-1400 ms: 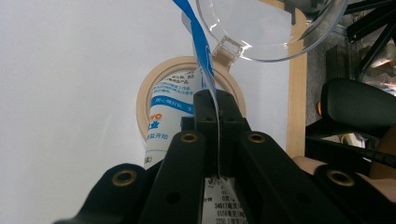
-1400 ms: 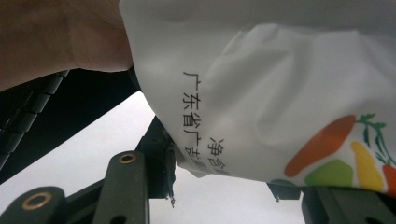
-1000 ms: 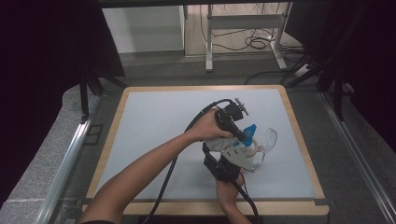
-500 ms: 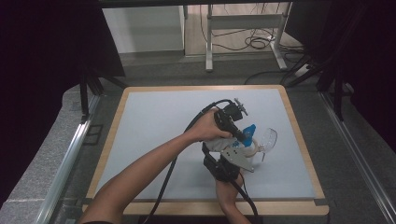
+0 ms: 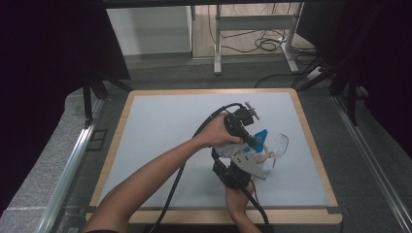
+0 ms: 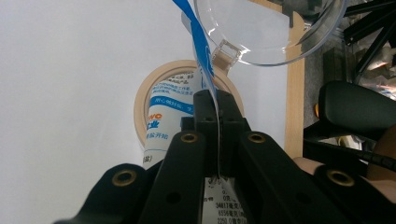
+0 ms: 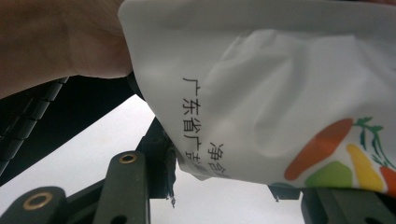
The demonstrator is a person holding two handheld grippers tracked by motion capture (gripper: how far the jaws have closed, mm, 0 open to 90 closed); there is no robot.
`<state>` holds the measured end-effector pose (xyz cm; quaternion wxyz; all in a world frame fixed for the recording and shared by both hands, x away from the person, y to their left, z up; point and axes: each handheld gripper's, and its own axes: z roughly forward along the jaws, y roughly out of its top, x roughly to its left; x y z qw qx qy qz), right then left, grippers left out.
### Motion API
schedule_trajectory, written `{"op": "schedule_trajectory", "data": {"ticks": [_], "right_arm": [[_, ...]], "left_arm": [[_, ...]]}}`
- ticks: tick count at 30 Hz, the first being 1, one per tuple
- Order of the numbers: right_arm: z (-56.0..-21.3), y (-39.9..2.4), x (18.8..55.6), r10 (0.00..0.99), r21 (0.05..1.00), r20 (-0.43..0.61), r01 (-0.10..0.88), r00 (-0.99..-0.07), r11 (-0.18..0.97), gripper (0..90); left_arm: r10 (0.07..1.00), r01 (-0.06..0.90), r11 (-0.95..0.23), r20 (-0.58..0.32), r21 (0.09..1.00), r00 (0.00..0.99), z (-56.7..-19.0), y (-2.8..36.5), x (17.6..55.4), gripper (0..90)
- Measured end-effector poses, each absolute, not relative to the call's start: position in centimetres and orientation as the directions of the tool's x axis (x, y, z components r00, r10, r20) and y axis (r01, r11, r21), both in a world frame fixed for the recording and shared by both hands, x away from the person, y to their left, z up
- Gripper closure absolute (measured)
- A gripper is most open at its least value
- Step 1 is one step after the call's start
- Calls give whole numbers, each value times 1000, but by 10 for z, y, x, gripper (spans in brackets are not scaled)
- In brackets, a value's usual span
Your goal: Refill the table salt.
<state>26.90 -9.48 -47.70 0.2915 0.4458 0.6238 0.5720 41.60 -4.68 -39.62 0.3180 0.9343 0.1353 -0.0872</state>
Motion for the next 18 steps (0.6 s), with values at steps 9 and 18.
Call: {"op": "schedule_trajectory", "data": {"ticks": [9, 18], "right_arm": [[-477, -95, 269, 889, 974, 143, 224, -436, -47, 521], [-480, -93, 269, 882, 971, 148, 235, -448, -44, 519]], "left_arm": [[196, 306, -760, -247, 573, 949, -397, -46, 416, 900], [206, 315, -755, -249, 575, 946, -401, -42, 416, 900]]}}
